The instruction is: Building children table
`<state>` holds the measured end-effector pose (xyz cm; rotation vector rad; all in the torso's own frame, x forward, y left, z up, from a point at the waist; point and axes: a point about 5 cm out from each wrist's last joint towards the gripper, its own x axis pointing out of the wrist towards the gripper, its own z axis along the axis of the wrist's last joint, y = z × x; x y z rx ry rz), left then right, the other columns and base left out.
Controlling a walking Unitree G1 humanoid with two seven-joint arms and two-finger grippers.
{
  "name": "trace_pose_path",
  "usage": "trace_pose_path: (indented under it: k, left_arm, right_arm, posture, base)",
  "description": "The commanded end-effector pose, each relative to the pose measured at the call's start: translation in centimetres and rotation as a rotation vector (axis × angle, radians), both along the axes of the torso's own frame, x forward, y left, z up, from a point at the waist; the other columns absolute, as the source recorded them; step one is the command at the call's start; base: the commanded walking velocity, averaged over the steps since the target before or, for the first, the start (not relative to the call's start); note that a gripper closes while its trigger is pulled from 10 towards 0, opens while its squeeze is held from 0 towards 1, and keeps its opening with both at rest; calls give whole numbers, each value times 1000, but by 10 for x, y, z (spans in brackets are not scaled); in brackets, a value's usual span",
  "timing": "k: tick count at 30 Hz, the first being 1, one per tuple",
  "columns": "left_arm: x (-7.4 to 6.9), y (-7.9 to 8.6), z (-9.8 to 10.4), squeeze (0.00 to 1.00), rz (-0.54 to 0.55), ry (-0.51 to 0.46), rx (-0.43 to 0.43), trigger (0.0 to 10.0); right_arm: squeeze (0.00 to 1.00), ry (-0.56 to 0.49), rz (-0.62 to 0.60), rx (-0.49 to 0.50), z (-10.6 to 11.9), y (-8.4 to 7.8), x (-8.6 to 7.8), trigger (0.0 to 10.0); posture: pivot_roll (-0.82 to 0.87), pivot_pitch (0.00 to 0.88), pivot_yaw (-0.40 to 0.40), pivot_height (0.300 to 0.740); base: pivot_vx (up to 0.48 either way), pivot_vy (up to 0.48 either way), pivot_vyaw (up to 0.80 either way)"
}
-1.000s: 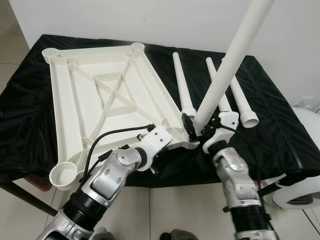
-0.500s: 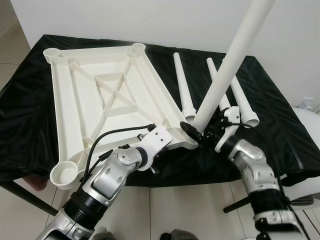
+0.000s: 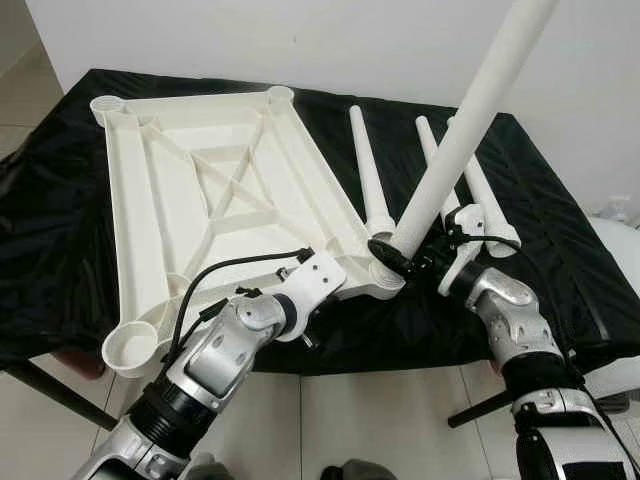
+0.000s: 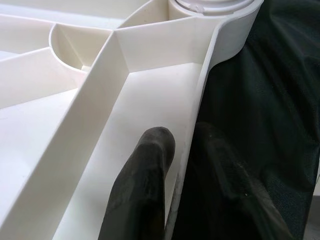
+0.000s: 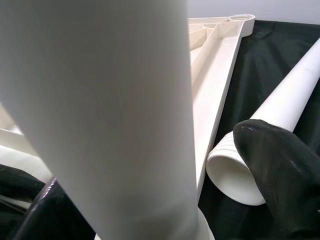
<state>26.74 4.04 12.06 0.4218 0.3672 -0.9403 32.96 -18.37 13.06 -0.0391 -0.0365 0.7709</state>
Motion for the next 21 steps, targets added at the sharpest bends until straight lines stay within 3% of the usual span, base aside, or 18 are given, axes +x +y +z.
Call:
trace_pose_path:
  k: [1,6,8,9,10,15,16,18,19,21]
  left_arm:
    - [-4,-6,-4,0,-64,37,3,10000]
    - [-5,-7,-5,0,-69,36,4,10000]
    - [-5,-8,-5,0,-70,36,4,10000]
    - [-5,-8,-5,0,-70,36,4,10000]
    - [-5,-8,-5,0,-72,36,4,10000]
    - [-6,-8,-5,0,-75,37,4,10000]
    - [-6,-9,-6,0,-76,38,4,10000]
    - [-6,-9,-6,0,-76,38,4,10000]
    - [-6,-9,-6,0,-76,38,3,10000]
    - [-7,-9,-6,0,-77,39,3,10000]
  right_arm:
    - [0,12,-11,-27,-4,-5,0,10000]
    - [0,18,-8,-28,-7,-4,2,10000]
    - [0,17,-2,-32,-8,-3,2,7529]
    - [0,17,-2,-32,-8,-3,2,7529]
    - [0,24,21,-23,-10,-1,0,0]
    - [0,29,30,-28,-13,-1,-1,0]
    - [0,25,24,-42,-15,-2,-1,2588]
    - [0,25,23,-47,-16,-2,-1,2588]
    - [0,31,21,-48,-17,-2,-1,10000]
    - [0,32,18,-61,-18,-2,-1,10000]
  posture:
    - [6,0,-83,740]
    - [6,0,-82,740]
    - [6,0,-82,740]
    - [6,0,-82,740]
    - [5,0,-82,740]
    - [5,0,-83,740]
    - [3,0,-84,740]
    - [3,0,-84,740]
    - [2,0,-86,740]
    - [2,0,-86,740]
  base:
    - [0,0,0]
    - [0,0,0]
    - [0,0,0]
    - [0,0,0]
    - [0,0,0]
    - [0,0,0]
    - [0,0,0]
    - [0,0,0]
    - [0,0,0]
    - [0,0,0]
